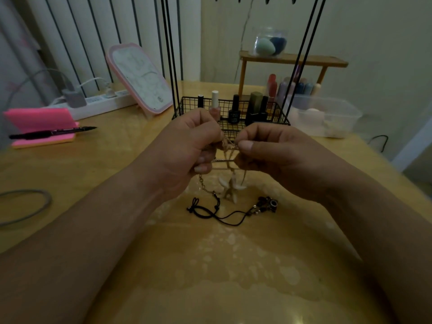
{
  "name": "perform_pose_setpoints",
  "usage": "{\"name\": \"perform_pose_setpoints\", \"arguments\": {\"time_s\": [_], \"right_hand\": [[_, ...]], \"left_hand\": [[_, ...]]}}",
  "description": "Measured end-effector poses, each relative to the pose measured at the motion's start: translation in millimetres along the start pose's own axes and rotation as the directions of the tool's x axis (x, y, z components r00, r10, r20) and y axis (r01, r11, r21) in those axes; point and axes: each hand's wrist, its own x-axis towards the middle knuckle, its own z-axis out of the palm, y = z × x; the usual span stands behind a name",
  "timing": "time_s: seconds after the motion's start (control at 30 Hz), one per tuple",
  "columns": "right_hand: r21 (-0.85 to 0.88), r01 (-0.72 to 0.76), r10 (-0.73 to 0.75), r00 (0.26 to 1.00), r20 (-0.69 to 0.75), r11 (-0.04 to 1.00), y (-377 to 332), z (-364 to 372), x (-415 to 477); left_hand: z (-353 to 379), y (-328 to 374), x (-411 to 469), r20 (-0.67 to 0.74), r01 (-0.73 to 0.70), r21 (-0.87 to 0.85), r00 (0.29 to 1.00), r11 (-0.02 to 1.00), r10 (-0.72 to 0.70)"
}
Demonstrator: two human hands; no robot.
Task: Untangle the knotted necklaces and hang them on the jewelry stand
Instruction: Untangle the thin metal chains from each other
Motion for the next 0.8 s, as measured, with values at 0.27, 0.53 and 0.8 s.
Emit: {"name": "perform_pose_setpoints", "arguments": {"time_s": [0.27,0.53,0.8], "right_hand": [[0.395,0.056,-0.028,0.997,-0.076,0.917,-4,-1,4],[0.159,0.07,-0.057,0.995,-0.081,0.985,-7,-10,0],[-0.173,0.028,-0.04,0.997,-0.065,0.984,-7,-1,-2]], "left_hand": [[-2,0,0,0.065,0.055,0.028,0.996,0.998,-0.057],[-13,4,3,0.133,0.116,-0.177,0.987,0.977,-0.093],[-15,6,1,0.158,0.091,-0.138,0.985,0.986,-0.069]]}}
